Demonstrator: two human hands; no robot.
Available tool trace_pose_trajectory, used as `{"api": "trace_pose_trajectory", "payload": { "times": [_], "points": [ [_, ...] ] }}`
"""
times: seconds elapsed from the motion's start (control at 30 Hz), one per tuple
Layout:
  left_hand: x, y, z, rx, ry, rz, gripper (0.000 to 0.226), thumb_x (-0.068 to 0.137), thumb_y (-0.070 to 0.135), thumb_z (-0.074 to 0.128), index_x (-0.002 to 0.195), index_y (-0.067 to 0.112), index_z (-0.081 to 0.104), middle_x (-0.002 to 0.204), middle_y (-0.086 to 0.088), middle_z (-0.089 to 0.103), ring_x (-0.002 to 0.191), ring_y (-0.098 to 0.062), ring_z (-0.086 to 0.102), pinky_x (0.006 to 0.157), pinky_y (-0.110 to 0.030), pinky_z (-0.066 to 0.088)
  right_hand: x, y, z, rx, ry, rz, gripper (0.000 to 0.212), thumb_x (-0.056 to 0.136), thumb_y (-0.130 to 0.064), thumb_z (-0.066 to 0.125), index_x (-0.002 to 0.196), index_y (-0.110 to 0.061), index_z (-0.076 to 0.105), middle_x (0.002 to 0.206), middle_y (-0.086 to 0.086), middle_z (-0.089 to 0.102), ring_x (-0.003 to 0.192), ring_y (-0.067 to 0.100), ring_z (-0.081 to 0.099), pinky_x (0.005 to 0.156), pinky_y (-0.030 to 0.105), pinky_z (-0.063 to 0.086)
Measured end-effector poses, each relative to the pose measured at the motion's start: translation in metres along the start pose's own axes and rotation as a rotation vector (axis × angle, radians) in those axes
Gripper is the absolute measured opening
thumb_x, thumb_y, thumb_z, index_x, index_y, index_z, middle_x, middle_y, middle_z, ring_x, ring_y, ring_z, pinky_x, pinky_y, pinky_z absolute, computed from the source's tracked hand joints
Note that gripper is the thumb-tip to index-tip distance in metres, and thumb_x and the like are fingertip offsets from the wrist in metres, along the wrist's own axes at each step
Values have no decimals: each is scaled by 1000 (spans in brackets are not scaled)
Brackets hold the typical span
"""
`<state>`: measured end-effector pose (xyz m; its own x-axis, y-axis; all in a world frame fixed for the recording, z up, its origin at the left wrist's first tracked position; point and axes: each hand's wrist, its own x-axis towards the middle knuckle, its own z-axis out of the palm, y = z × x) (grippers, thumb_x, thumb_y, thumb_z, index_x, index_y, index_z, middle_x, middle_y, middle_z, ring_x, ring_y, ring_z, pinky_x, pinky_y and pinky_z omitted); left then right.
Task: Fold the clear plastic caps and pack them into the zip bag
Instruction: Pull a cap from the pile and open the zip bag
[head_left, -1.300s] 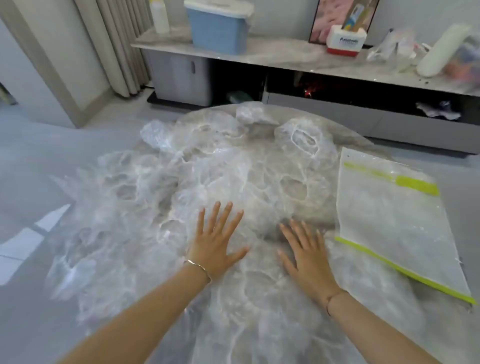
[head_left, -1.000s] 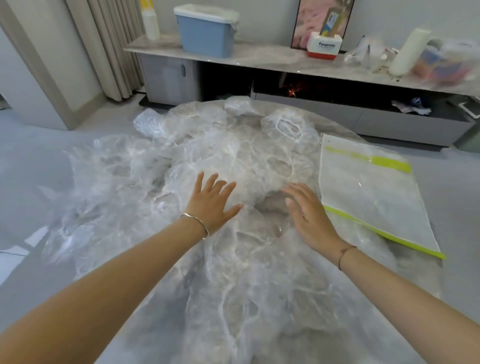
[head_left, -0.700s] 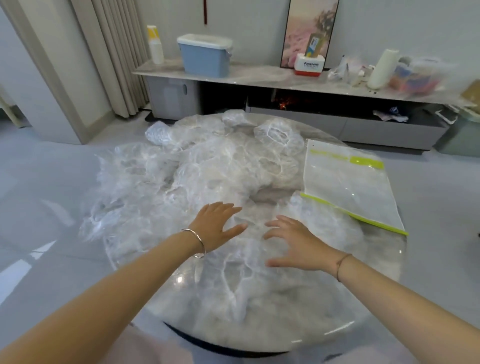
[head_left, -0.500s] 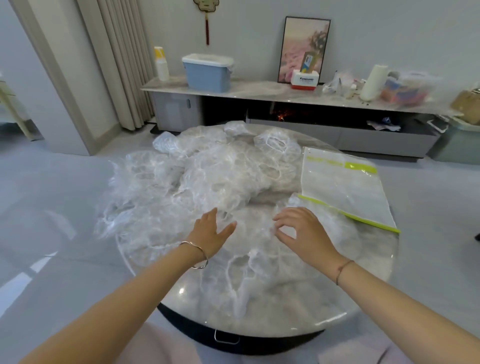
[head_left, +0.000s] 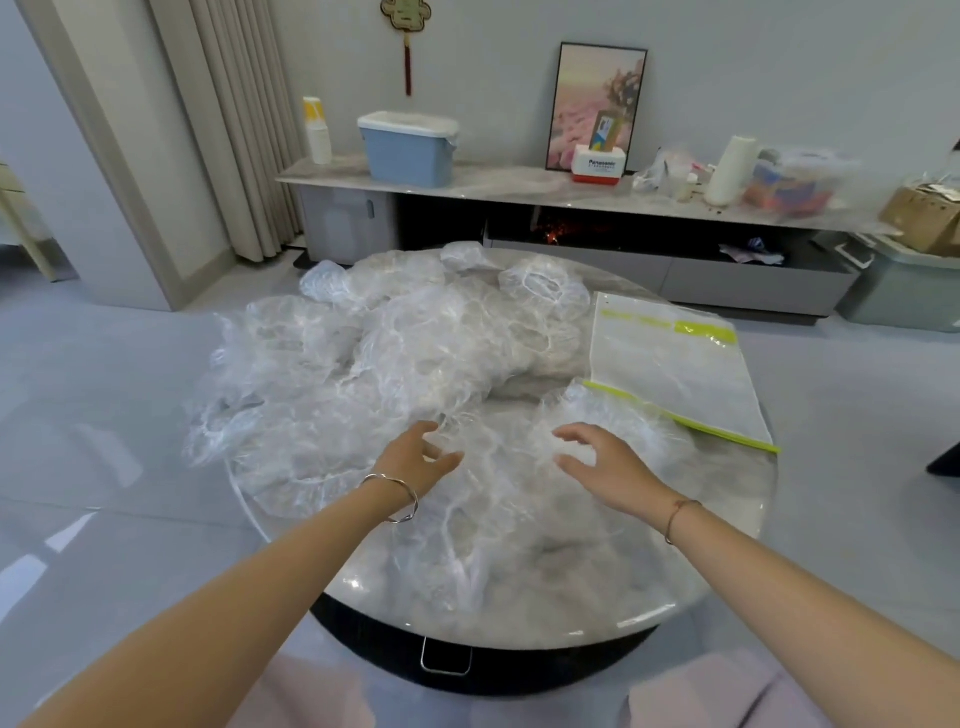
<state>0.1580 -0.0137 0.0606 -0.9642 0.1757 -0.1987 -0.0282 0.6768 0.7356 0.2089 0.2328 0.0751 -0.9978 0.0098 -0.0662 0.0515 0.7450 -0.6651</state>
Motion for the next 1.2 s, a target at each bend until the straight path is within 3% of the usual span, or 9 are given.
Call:
{"api": "trace_pose_trajectory", "payload": {
  "times": [0.23,0.37,0.5,0.6,0.7,0.8,1.0,1.13,1.2],
  "points": [
    [17,-1,5,-103,56,-3,52,83,20,69,129,12,48,84,1,65,75,-7,58,67,-13,42,31,6,22,-283,-79,239,24,82,-46,64,89,-24,69,103,0,56,104,20,43,88,29,36],
    [26,9,-9,-330,119,69,43,83,0,64,124,11,54,84,-1,65,74,-9,62,60,-8,47,36,-8,11,341,77,153,20,84,-17,70,71,-18,55,77,2,58,71,11,53,62,11,39],
    [27,28,-32,-624,147,161,49,81,-15,58,123,10,56,87,-3,67,74,-8,68,66,-15,53,30,-26,-18,843,176,89,24,89,-6,61,77,-18,44,93,7,67,83,17,69,76,26,47],
    [24,38,-42,-736,108,172,53,82,-7,63,127,18,52,105,-3,66,90,-11,69,82,-25,54,23,-35,-33,1037,194,34,34,81,11,61,89,-19,47,102,2,66,97,23,66,90,33,48],
    [23,43,-44,-939,-163,-40,69,69,15,74,131,15,45,122,-5,60,100,-18,65,82,-28,50,19,-39,-38,1165,94,51,58,74,13,64,117,-23,49,110,0,60,102,21,62,97,31,45],
    [19,43,-37,-664,-335,-67,56,59,42,75,110,19,66,111,1,68,95,-8,63,80,-21,46,19,-42,-34,1239,12,181,68,64,-1,71,126,-20,49,107,4,63,87,15,66,86,27,53],
    [21,37,-40,-690,-141,68,12,83,27,67,94,30,71,98,2,71,99,-14,63,94,-27,48,20,-45,-33,1048,-10,203,20,83,-6,65,102,-11,67,76,-13,70,68,-2,61,65,14,48],
    [19,36,-51,-717,-24,123,15,85,21,66,97,30,70,98,2,70,100,-17,64,90,-27,50,22,-46,-40,1127,99,172,14,76,-12,68,89,-16,68,69,-11,65,63,3,55,66,15,47],
    [20,34,-55,-630,-17,125,45,79,30,73,121,29,57,121,5,61,110,-15,59,90,-27,46,21,-46,-41,1092,140,118,15,72,-16,68,87,-17,69,73,-9,67,68,5,57,70,16,48]
  ]
}}
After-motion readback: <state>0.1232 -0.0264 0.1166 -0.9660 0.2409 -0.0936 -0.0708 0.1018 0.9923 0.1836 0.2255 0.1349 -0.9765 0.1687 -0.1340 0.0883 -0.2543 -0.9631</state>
